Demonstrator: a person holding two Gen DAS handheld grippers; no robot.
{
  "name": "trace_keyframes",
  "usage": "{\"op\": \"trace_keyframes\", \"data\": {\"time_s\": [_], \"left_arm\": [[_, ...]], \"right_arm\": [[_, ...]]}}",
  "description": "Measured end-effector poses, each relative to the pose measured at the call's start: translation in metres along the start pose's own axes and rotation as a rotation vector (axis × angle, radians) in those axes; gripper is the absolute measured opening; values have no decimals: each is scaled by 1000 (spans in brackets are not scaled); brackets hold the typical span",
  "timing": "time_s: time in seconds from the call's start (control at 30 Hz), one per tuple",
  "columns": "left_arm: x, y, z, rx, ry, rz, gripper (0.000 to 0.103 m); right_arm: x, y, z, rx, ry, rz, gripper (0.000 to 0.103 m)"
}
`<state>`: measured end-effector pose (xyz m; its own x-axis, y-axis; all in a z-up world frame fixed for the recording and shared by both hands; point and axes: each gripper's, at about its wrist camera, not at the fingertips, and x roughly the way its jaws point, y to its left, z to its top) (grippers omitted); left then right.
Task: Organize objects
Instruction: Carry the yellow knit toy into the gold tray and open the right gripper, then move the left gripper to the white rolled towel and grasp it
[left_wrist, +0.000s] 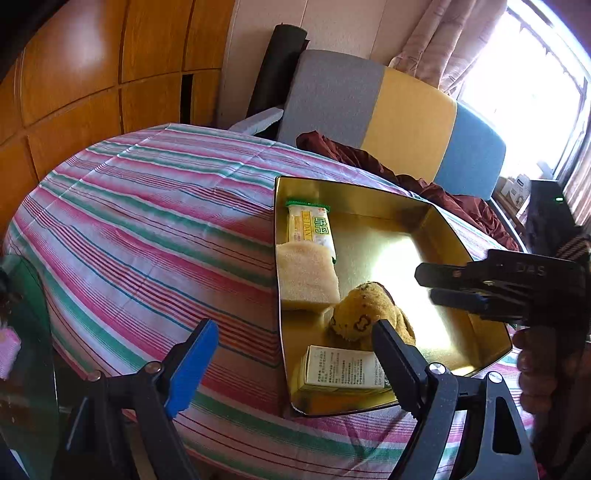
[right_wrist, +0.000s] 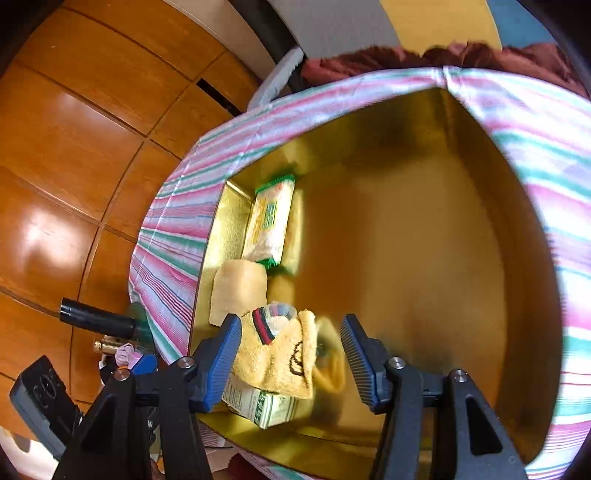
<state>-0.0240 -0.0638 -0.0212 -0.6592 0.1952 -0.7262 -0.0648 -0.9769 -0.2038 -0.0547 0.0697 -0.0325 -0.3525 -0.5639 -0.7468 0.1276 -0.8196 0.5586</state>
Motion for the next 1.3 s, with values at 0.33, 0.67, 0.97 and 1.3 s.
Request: {"op": "trace_keyframes", "data": {"time_s": [0.33, 0.67, 0.97, 1.3], "left_arm": [[-9, -35, 8, 106, -34, -10, 89], [-11, -91, 12, 239, -38, -78, 90], [-7, -147, 9, 354, -21, -171, 92], [-5, -213, 6, 477, 9, -282, 92]], "right_arm": [[-81, -15, -11, -110, -170, -166, 68], [-162, -89, -19, -7, -291, -333, 82], [-255, -193, -42, 254, -419, -503, 82], [-324, -312, -98, 692, -593, -520, 83]]}}
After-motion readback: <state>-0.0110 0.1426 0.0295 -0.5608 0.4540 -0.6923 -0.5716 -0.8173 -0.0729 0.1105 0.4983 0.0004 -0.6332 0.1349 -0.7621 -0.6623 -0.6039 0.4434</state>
